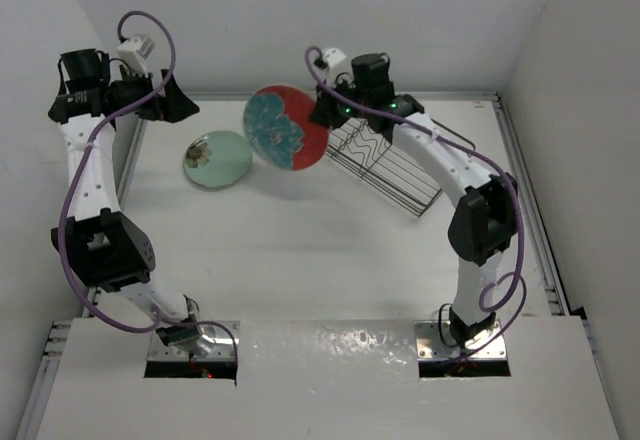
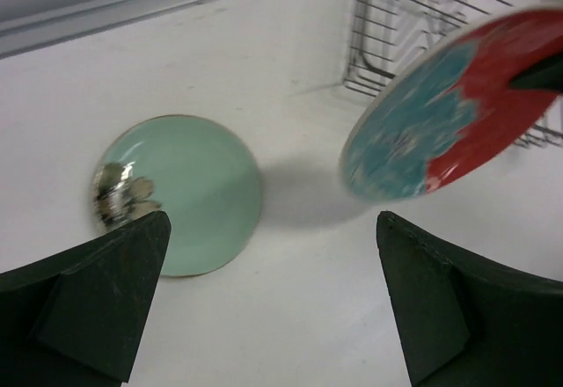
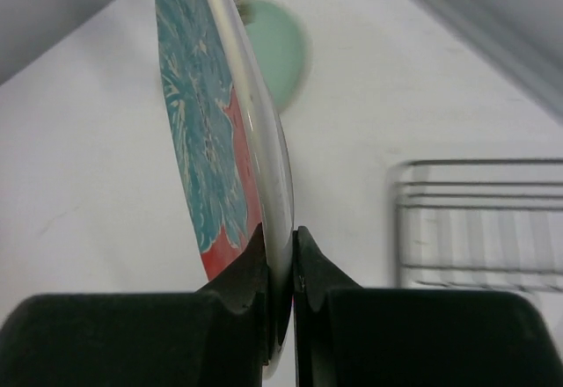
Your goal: Load the plates into the dish rack
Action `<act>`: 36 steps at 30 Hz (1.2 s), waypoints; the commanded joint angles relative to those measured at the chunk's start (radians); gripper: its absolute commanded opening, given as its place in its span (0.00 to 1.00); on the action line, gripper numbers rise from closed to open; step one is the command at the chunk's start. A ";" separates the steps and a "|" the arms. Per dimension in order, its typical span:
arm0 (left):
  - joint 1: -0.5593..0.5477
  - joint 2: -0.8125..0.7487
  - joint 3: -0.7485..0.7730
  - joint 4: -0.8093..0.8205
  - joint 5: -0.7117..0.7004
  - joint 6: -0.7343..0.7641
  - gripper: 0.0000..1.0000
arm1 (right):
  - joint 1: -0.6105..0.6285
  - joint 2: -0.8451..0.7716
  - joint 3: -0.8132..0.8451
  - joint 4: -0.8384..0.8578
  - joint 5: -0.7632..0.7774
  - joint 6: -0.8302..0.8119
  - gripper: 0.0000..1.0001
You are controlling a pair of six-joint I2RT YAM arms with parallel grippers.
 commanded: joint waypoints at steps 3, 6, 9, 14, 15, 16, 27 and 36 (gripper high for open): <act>0.021 0.029 -0.026 0.062 -0.181 -0.102 1.00 | -0.173 -0.116 0.208 0.073 0.310 -0.131 0.00; 0.021 0.087 -0.043 -0.006 -0.166 -0.093 1.00 | -0.221 -0.104 0.222 0.104 0.430 -0.246 0.00; 0.021 0.112 -0.091 -0.020 -0.141 -0.082 1.00 | -0.226 -0.090 0.183 0.159 0.542 -0.435 0.00; 0.021 0.076 -0.154 -0.009 -0.144 -0.035 1.00 | -0.256 -0.029 0.216 0.157 0.607 -0.526 0.00; 0.023 0.070 -0.167 -0.007 -0.147 -0.024 1.00 | -0.261 -0.023 0.206 0.157 0.602 -0.526 0.00; 0.023 0.063 -0.171 -0.004 -0.156 -0.019 1.00 | -0.261 -0.023 0.195 0.160 0.595 -0.526 0.00; 0.021 0.067 -0.217 -0.007 -0.158 0.010 1.00 | -0.275 0.023 0.120 0.187 0.503 -0.486 0.00; 0.023 0.064 -0.243 -0.001 -0.155 0.021 1.00 | -0.276 0.034 0.043 0.194 0.457 -0.520 0.00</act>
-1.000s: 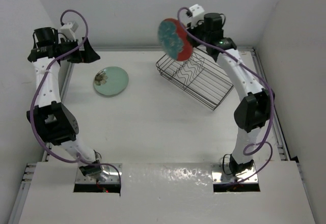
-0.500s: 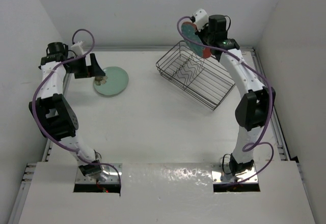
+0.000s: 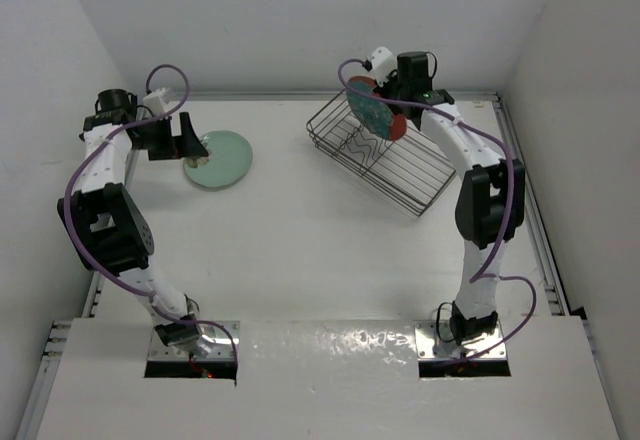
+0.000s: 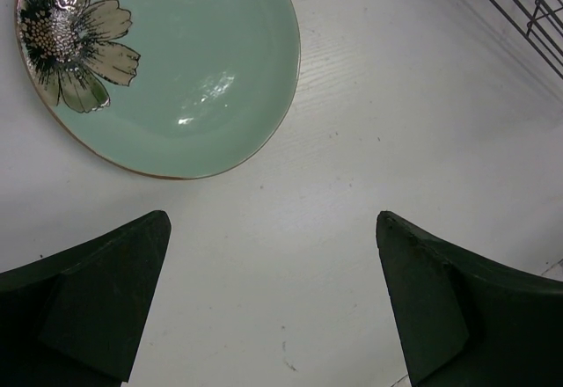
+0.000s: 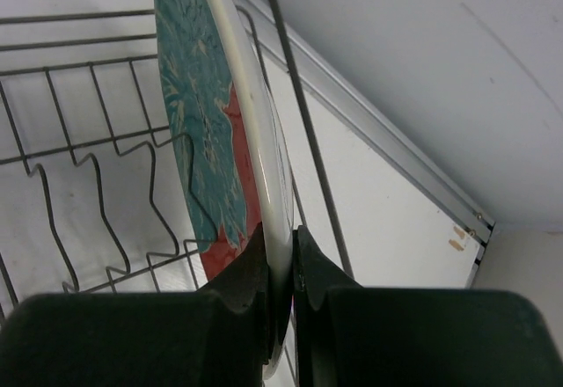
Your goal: Load the plates into the dish rack
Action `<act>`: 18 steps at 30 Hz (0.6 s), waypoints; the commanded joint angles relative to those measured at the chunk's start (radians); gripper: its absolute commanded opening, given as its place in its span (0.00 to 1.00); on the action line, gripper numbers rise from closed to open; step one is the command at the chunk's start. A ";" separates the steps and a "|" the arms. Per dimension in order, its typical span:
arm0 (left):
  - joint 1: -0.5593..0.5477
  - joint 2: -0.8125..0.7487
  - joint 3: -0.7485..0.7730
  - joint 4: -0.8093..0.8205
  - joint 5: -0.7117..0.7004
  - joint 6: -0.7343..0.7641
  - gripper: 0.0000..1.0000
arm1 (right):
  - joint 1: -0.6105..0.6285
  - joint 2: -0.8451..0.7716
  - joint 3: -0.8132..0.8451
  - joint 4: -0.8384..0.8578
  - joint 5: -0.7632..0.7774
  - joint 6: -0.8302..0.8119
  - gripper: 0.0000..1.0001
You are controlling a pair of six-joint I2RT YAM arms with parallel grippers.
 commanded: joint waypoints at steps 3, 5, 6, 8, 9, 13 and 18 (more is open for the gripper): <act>-0.004 -0.042 -0.002 0.029 0.015 0.018 1.00 | -0.005 -0.057 -0.005 0.207 -0.031 -0.014 0.00; -0.004 -0.032 -0.006 0.031 0.012 0.018 1.00 | -0.010 -0.053 -0.027 0.213 -0.048 -0.002 0.00; -0.004 -0.029 -0.011 0.031 0.012 0.019 1.00 | -0.011 -0.051 -0.031 0.222 -0.051 0.009 0.00; -0.004 -0.020 -0.022 0.046 0.003 0.021 1.00 | -0.033 -0.042 -0.041 0.234 -0.051 0.078 0.00; -0.003 -0.019 -0.035 0.055 -0.004 0.018 1.00 | -0.043 -0.040 -0.045 0.250 -0.077 0.102 0.00; -0.003 0.006 -0.061 0.099 -0.060 -0.011 1.00 | -0.066 -0.037 -0.067 0.274 -0.091 0.167 0.04; 0.008 0.054 -0.060 0.162 -0.156 -0.085 1.00 | -0.068 -0.034 -0.064 0.268 -0.097 0.171 0.53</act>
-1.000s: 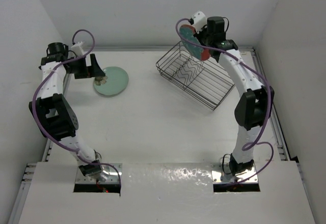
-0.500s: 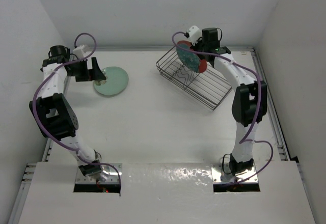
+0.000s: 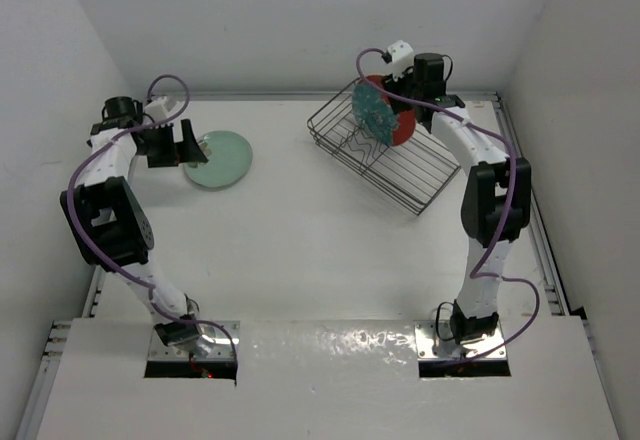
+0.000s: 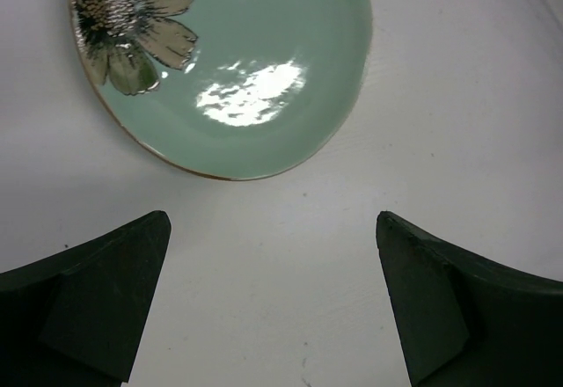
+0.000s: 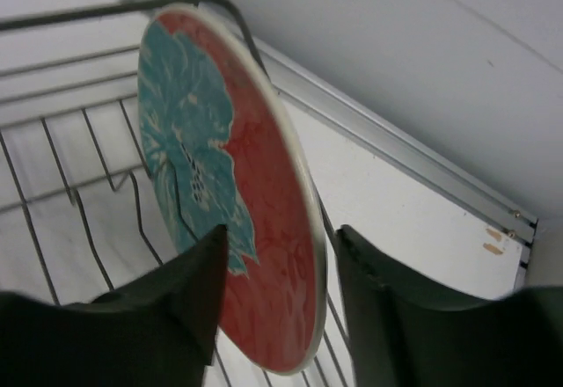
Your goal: Load the plates into the dish rack
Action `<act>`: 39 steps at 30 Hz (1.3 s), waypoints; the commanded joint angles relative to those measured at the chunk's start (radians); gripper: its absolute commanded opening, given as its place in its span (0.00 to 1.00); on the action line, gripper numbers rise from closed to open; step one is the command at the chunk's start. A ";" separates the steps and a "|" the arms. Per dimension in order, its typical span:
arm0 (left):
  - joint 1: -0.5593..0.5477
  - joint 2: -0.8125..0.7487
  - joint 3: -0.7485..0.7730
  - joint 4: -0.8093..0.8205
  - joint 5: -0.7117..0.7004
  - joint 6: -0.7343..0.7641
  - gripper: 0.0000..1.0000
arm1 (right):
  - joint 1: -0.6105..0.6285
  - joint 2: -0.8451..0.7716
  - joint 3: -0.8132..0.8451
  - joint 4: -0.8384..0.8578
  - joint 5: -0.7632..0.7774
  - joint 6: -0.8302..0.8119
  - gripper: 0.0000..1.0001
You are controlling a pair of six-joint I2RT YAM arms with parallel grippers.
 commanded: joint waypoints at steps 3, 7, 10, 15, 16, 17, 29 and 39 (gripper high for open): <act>0.020 0.055 0.004 0.113 -0.098 -0.101 0.99 | -0.002 -0.042 0.025 0.121 0.003 0.032 0.68; 0.025 0.135 0.025 0.135 -0.123 -0.119 0.99 | -0.002 -0.046 0.045 0.103 0.013 0.020 0.78; 0.033 0.201 0.077 0.128 -0.126 -0.133 0.96 | -0.002 -0.072 0.050 0.099 0.021 0.037 0.87; 0.048 0.291 0.126 0.133 -0.121 -0.148 0.94 | -0.002 -0.141 0.032 0.133 0.021 0.086 0.88; 0.048 0.302 0.140 0.138 -0.117 -0.148 0.93 | -0.003 -0.167 0.025 0.139 0.020 0.095 0.88; 0.048 0.314 0.149 0.138 -0.112 -0.153 0.92 | -0.002 -0.181 0.012 0.138 0.018 0.103 0.88; 0.048 0.485 0.214 0.144 0.098 -0.200 0.60 | 0.021 -0.411 -0.229 0.224 -0.039 0.158 0.87; 0.048 0.512 0.228 0.151 0.187 -0.199 0.03 | 0.078 -0.493 -0.332 0.181 -0.079 0.144 0.85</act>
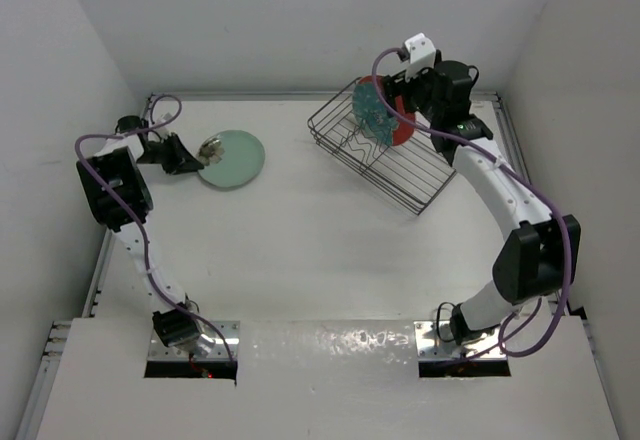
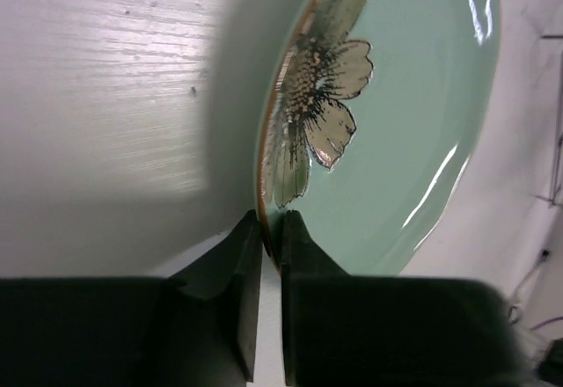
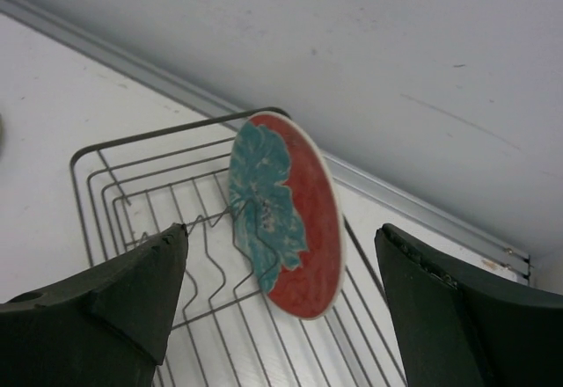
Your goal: Load the plates into the dish rack
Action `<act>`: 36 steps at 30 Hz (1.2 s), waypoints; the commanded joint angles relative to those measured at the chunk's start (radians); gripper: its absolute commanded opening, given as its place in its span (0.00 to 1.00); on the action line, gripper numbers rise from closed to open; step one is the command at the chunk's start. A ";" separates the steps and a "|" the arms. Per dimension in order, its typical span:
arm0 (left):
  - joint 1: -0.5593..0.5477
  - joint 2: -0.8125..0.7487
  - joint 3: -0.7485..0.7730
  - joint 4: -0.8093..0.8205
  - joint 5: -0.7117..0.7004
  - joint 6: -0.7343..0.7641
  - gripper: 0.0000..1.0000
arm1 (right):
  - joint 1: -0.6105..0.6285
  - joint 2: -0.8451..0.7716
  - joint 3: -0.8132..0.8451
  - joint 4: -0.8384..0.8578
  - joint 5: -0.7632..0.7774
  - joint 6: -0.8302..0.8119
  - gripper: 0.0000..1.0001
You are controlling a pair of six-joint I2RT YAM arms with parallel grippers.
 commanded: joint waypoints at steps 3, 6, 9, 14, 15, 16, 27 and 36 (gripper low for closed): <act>-0.006 -0.017 0.008 0.004 0.077 0.036 0.00 | 0.067 -0.046 -0.024 -0.034 -0.053 -0.037 0.85; -0.015 -0.081 0.010 -0.005 0.093 0.085 0.00 | 0.110 -0.042 -0.026 -0.082 -0.145 -0.056 0.85; -0.035 -0.186 0.021 -0.044 0.099 0.226 0.00 | 0.174 -0.020 -0.020 -0.096 -0.228 -0.053 0.84; -0.111 -0.301 0.047 -0.218 0.134 0.473 0.00 | 0.243 0.038 -0.004 -0.084 -0.301 -0.002 0.81; -0.127 -0.336 0.044 -0.237 0.137 0.534 0.00 | 0.257 0.049 0.000 -0.056 -0.334 0.037 0.81; -0.160 -0.353 0.042 -0.281 0.137 0.567 0.00 | 0.266 0.073 0.005 -0.045 -0.346 0.050 0.79; -0.378 -0.485 0.065 -0.498 0.145 0.785 0.00 | 0.342 0.268 0.118 0.028 -0.423 0.119 0.81; -0.412 -0.510 0.120 -0.607 0.257 0.852 0.00 | 0.348 0.352 0.128 0.021 -0.472 0.167 0.80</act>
